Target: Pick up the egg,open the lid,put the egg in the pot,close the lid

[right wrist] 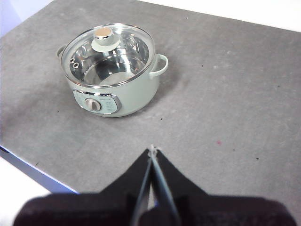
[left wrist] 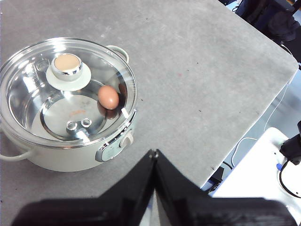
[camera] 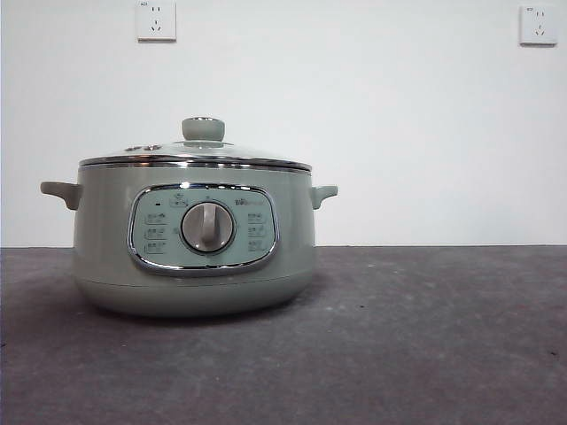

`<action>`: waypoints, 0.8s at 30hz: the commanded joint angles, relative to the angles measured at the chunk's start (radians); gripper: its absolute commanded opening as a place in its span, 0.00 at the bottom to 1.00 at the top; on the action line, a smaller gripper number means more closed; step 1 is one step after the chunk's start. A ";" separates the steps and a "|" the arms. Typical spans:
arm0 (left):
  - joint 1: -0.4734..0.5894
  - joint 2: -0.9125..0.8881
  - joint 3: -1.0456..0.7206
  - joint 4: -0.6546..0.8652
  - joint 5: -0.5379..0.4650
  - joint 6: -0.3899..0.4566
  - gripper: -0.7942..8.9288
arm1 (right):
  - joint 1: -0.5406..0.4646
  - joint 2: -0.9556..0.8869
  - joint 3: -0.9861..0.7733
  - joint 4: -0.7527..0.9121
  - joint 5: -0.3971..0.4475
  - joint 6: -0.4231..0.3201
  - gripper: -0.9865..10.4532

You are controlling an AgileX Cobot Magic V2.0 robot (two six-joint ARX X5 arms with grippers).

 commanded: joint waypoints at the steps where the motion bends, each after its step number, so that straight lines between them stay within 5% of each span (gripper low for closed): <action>1: -0.003 0.008 0.000 0.002 0.003 -0.003 0.08 | 0.001 0.004 -0.006 -0.023 0.005 0.024 0.09; 16: -0.003 0.071 0.000 0.007 -0.012 -0.008 0.08 | 0.001 0.005 -0.006 -0.023 0.005 0.024 0.09; 24: 0.010 0.055 -0.001 0.229 -0.087 0.091 0.08 | 0.001 0.005 -0.006 -0.023 0.005 0.024 0.09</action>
